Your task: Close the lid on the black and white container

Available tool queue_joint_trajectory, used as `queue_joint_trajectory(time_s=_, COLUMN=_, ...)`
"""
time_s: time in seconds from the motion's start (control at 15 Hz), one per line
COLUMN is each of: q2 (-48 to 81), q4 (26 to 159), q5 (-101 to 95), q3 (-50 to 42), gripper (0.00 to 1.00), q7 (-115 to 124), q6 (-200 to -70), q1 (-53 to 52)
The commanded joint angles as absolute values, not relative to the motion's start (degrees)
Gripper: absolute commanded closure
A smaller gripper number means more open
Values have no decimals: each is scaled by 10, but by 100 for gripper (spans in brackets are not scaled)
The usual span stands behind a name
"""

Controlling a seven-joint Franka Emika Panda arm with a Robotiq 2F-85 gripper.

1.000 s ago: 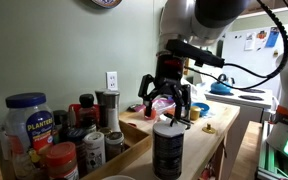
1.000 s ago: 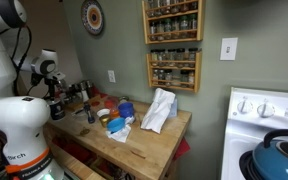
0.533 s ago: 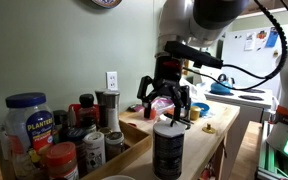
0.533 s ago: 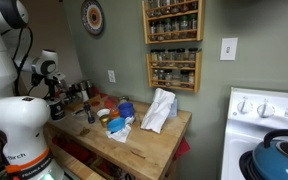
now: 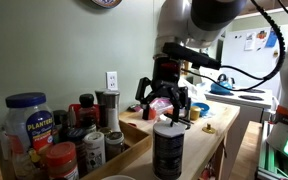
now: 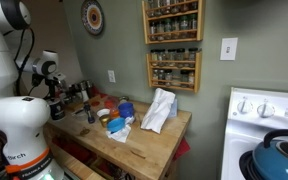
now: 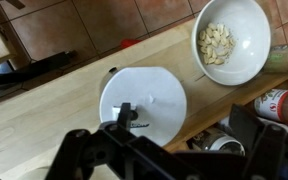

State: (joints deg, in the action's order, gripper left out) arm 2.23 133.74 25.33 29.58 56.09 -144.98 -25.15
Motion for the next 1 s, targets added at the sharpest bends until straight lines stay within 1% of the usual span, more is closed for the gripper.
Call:
queue_joint_trajectory(time_s=0.0, q2=40, q4=1329, q5=239, q3=288, gripper=0, q7=569, q6=-1459, q1=-264)
queue_joint_trajectory(time_s=0.93, q2=62, q4=1321, q5=241, q3=284, gripper=0, q7=571, q6=-1460, q1=-269)
